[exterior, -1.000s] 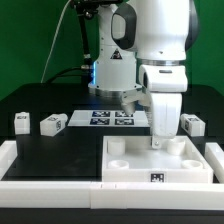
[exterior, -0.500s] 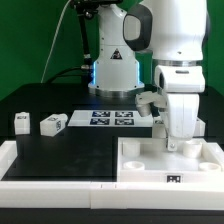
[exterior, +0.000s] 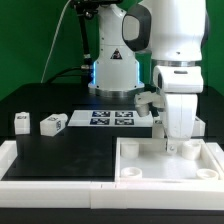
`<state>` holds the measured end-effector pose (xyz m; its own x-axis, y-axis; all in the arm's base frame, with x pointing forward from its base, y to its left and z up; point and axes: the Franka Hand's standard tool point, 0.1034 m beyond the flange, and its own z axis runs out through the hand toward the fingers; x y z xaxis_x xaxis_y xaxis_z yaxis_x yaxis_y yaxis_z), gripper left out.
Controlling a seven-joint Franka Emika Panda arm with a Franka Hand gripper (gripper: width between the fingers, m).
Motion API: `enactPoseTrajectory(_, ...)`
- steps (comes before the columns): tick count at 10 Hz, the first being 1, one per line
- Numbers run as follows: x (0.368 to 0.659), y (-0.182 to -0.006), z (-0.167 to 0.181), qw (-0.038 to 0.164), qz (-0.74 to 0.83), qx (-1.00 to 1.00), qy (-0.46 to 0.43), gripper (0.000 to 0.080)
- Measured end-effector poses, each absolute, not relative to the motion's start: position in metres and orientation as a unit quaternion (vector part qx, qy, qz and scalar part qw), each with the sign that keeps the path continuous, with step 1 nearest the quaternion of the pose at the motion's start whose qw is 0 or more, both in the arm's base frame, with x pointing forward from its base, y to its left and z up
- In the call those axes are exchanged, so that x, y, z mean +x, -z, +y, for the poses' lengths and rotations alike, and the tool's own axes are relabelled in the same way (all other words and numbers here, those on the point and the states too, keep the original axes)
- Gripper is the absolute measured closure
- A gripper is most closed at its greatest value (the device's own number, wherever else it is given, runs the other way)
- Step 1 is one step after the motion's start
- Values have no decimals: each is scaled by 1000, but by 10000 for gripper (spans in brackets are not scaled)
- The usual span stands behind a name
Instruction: Assemble one leg
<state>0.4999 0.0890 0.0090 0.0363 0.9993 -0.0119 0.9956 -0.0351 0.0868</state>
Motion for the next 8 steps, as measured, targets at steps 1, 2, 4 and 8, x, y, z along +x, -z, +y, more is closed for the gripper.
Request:
enactPoseTrajectory(1, 500, -9, 89, 35, 694, 719, -26, 423)
enactPoseTrajectory(2, 500, -9, 89, 35, 694, 719, -26, 244)
enactPoseTrajectory(4, 500, -9, 89, 35, 694, 719, -26, 179)
enactPoseTrajectory(8, 495, -14, 92, 35, 677, 734, -27, 151)
